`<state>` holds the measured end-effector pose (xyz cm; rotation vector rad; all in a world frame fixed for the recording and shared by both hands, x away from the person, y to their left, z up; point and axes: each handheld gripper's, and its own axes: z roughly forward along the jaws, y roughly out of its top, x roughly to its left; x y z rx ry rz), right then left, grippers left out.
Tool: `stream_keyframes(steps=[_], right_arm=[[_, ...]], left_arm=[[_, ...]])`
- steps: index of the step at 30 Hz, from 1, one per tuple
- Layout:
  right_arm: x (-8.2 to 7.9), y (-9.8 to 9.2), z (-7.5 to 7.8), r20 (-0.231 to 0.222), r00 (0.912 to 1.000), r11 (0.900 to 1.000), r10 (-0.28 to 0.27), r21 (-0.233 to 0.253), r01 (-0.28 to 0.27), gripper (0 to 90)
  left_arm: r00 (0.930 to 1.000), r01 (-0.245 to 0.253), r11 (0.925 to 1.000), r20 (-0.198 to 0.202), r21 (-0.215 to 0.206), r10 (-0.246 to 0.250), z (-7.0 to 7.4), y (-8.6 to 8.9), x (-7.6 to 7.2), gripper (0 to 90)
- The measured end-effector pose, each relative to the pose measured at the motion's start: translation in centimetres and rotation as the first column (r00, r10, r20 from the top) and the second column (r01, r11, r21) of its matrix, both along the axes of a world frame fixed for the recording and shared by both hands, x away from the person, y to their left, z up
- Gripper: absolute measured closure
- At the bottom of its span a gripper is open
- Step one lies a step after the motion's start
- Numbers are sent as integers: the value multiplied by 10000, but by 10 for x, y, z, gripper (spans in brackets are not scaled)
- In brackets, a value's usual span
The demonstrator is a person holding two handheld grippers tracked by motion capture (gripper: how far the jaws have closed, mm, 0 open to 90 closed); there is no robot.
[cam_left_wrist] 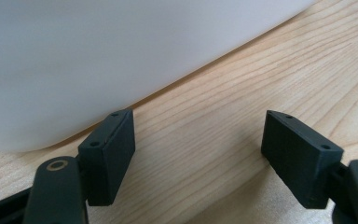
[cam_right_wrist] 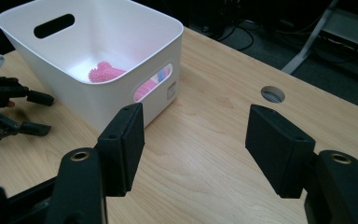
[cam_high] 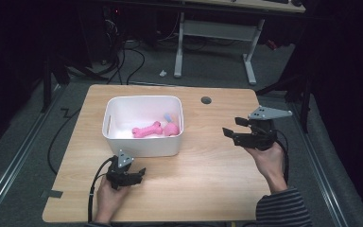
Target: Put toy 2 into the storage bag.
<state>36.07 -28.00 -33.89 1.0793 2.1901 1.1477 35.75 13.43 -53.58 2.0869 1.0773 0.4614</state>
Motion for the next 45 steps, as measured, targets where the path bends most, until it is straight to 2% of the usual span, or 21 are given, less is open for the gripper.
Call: stream_keyframes(steps=[7, 8, 12, 14, 16, 17, 18, 22, 23, 25, 36, 40, 41, 45], right_arm=[[-8, -12, -10, -47, 9994, 9994, -335, 77, 336, 376], [-12, -17, -12, -120, 9989, 9985, -457, 282, 460, 376], [-16, -23, -17, -101, 9980, 9976, -621, 307, 624, 377], [-21, -27, -22, -197, 9969, 9959, -758, 487, 767, 378], [-25, -30, -26, -102, 9956, 9947, -928, 443, 931, 386], [-28, -35, -32, -142, 9947, 9921, -1017, 719, 1025, 394], [-28, -35, -32, -142, 9947, 9921, -1017, 719, 1025, 394], [-34, -42, -49, -327, 9909, 9863, -1309, 966, 1335, 397], [-34, -42, -49, -327, 9909, 9863, -1309, 966, 1335, 397], [-37, -45, -59, -514, 9880, 9824, -1454, 1112, 1503, 398], [-38, -50, -93, -940, 9790, 9724, -1809, 1324, 1924, 399], [-37, -49, -103, -1044, 9776, 9712, -1828, 1356, 1961, 399], [-37, -47, -111, -1105, 9770, 9717, -1826, 1313, 1965, 399], [-36, -46, -118, -1263, 9743, 9695, -1863, 1371, 2031, 399]], left_arm=[[10000, -1, 10000, -1, -4, 1, 0, 0, 0, 263], [10000, -4, 10000, -2, -6, 4, 0, 0, 0, 263], [10000, -4, 10000, -3, -2, 4, 0, 0, 0, 263], [10000, -6, 10000, -1, -4, 6, 0, 0, 0, 263], [10000, -4, 10000, -1, -2, 4, 0, 0, 0, 263], [10000, -5, 10000, 0, -3, 5, 0, 0, 0, 263], [10000, -5, 10000, 0, -6, 5, 0, 0, 0, 263], [10000, -4, 10000, -1, 0, 4, 0, 0, 0, 263], [10000, -4, 10000, -1, 0, 4, 0, 0, 0, 263], [10000, -6, 10000, -1, -2, 6, 0, 0, 0, 263], [10000, -9, 10000, 0, -5, 9, 0, 0, 0, 263], [10000, -7, 10000, 0, -3, 7, 0, 0, 0, 262], [10000, -7, 10000, -3, -2, 7, 0, 0, 0, 263], [10000, -9, 10000, -1, -6, 9, 0, 0, 0, 263]])
